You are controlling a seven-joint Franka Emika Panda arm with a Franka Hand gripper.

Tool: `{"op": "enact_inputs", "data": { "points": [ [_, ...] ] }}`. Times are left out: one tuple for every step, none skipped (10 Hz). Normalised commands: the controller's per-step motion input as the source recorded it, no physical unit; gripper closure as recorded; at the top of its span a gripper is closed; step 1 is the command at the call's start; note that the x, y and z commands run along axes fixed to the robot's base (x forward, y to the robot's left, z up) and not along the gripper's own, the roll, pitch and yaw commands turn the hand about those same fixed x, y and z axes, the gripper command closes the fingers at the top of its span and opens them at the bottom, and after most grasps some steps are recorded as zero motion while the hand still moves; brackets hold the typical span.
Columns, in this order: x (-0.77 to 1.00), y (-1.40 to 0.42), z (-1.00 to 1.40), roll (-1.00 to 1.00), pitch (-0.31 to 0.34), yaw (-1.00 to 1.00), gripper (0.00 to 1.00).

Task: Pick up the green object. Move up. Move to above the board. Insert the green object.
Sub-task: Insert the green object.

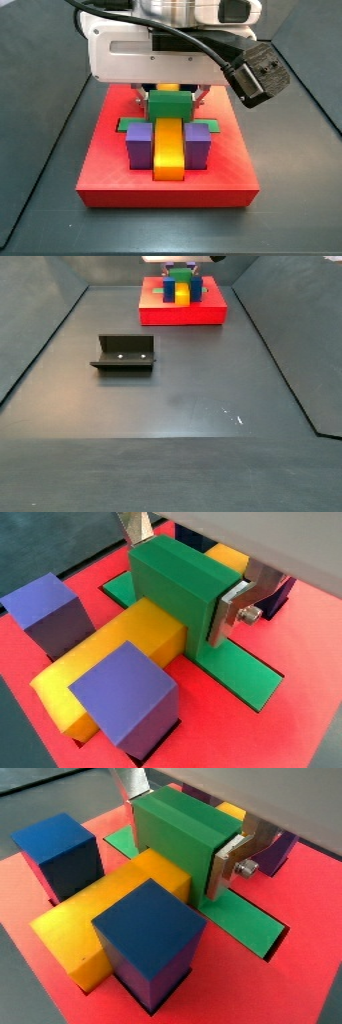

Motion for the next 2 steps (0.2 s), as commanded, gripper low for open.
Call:
{"op": "enact_inputs", "data": {
  "points": [
    [0.0, 0.0, -0.09, -0.03, -0.031, 0.0, 1.0],
    [0.0, -0.01, -0.02, -0.04, -0.013, 0.0, 1.0]
  ]
}}
